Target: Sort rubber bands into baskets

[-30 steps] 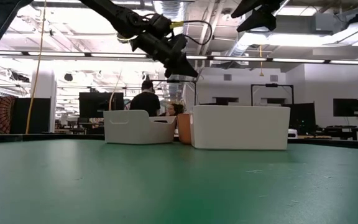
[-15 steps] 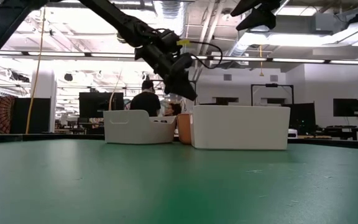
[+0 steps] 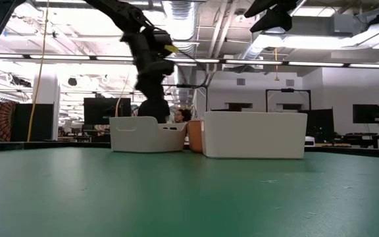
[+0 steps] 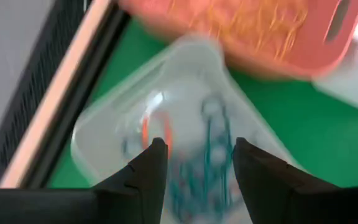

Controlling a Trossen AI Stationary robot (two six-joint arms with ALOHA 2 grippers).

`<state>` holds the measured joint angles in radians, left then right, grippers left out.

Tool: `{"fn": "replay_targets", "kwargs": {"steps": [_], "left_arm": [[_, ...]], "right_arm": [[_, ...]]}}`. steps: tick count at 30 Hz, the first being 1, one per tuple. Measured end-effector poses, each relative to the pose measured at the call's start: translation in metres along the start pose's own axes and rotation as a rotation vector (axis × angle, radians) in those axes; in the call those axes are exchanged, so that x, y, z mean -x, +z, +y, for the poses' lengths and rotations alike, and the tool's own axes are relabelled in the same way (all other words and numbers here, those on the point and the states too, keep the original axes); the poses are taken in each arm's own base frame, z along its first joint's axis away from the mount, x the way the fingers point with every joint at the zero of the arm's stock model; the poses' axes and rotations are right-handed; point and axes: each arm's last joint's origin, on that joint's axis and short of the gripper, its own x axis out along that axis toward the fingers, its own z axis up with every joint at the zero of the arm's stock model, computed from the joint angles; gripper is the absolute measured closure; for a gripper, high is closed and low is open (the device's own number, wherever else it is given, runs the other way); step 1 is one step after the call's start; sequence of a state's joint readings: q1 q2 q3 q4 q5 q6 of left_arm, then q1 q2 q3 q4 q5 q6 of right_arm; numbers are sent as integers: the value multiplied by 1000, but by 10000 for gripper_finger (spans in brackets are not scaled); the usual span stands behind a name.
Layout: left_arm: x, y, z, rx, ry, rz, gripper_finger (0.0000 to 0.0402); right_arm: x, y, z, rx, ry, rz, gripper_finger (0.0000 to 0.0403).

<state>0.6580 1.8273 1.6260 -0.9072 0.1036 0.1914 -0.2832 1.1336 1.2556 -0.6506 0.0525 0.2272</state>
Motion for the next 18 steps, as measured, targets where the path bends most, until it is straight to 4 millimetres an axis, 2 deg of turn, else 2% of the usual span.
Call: {"fn": "replay_targets", "kwargs": {"steps": [5,12,15,18], "left_arm": [[10,-18,8,51,41,157,251],[37,-29,8,69,160,215,276],[36,-39,7,115,148,301,280],[23,-55,4,151,111,402,281]], "right_arm": [[0,0,0,0,0,-2,133],[0,0,0,0,0,-3,133],[0,1,0,13,2,-9,133],[0,2,0,25,4,-19,133]]}}
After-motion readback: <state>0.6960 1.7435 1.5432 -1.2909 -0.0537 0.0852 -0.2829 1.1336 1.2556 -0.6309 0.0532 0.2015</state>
